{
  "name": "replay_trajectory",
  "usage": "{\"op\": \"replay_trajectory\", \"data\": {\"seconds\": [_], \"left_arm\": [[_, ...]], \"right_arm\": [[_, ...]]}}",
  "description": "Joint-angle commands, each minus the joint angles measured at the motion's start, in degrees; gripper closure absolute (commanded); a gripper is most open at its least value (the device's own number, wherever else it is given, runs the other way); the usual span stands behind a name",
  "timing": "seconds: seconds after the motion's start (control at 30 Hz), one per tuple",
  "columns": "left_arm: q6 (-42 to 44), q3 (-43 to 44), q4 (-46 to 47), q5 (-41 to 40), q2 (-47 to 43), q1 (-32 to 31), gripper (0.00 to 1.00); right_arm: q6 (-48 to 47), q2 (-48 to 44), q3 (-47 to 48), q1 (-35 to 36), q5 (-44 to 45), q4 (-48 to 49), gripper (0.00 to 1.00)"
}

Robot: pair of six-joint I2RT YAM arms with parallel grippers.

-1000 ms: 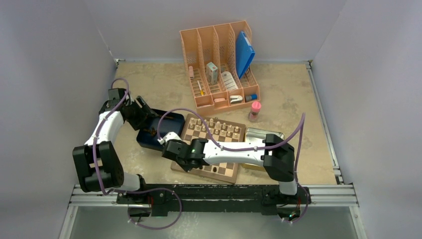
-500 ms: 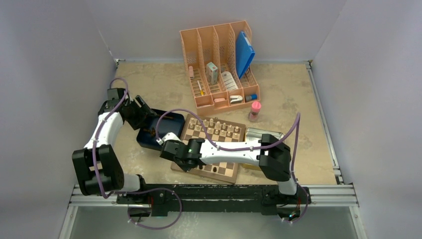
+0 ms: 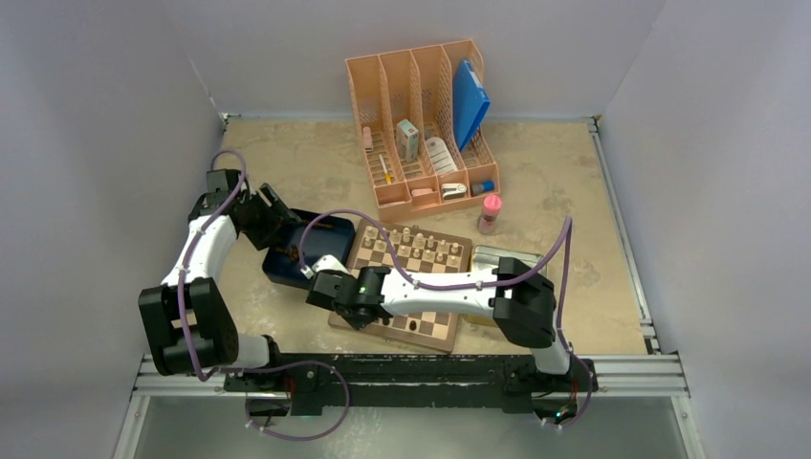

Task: Set up the chess pieces on the board
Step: Place the chess piece on the chessboard.

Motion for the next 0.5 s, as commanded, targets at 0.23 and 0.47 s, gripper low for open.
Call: {"op": "replay_trajectory", "data": {"seconds": [0.23, 0.47], "left_arm": [[-0.7, -0.4, 0.8, -0.6, -2.1, 0.5, 0.34], [-0.7, -0.4, 0.9, -0.7, -2.1, 0.5, 0.34]], "right_arm": [[0.1, 0.3, 1.8, 0.1, 1.1, 0.1, 0.80], [0.1, 0.4, 1.8, 0.1, 1.3, 0.5, 0.80]]}}
